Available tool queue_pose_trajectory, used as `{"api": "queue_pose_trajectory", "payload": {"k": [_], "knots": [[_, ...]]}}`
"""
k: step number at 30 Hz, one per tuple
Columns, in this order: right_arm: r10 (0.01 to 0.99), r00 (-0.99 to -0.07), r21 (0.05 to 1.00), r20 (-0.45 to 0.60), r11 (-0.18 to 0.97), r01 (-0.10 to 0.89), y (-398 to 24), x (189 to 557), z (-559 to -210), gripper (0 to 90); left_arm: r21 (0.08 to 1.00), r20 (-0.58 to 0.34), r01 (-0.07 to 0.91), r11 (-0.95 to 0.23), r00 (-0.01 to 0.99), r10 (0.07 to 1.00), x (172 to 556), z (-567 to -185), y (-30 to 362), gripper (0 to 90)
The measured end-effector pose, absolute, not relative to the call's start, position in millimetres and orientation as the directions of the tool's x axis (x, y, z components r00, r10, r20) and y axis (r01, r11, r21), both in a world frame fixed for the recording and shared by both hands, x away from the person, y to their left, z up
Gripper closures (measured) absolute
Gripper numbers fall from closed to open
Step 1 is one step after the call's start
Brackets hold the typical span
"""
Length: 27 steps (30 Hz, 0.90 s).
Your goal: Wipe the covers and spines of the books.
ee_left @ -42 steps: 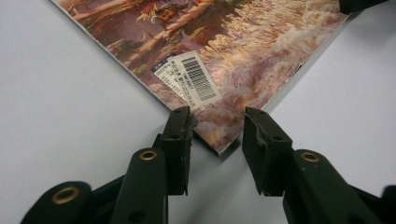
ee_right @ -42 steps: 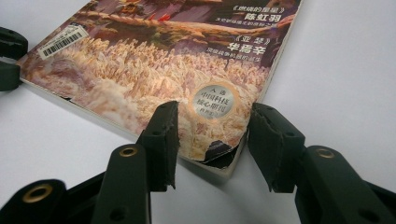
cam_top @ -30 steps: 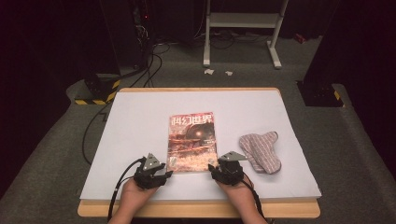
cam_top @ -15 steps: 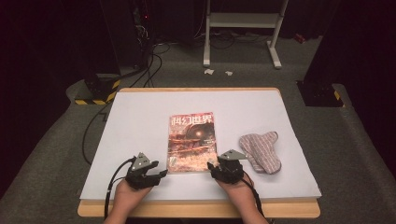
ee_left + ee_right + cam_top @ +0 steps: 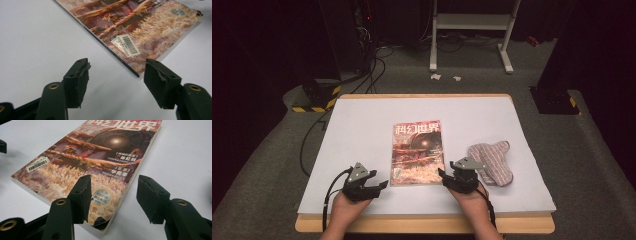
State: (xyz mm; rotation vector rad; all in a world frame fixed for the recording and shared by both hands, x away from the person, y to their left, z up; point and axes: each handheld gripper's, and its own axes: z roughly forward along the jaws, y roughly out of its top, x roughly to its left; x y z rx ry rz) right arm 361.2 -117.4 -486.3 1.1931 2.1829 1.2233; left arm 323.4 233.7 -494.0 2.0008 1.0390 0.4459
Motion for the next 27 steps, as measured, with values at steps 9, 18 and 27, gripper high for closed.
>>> {"api": "queue_pose_trajectory", "payload": {"k": [9,18,27], "knots": [[0.805,-0.588,0.832,0.079,0.272,0.484,-120,360,-478,41.9,0.799,-0.028,0.499,-0.336,0.589,0.808,318,-492,238,33.7],[0.821,-0.566,0.844,0.077,0.249,0.475,-136,365,-465,35.5,0.792,-0.044,0.518,-0.323,0.576,0.816,320,-495,242,32.5],[0.845,-0.530,0.852,0.063,0.231,0.470,-157,368,-459,31.4,0.797,-0.044,0.512,-0.319,0.577,0.816,321,-494,242,32.3]]}}
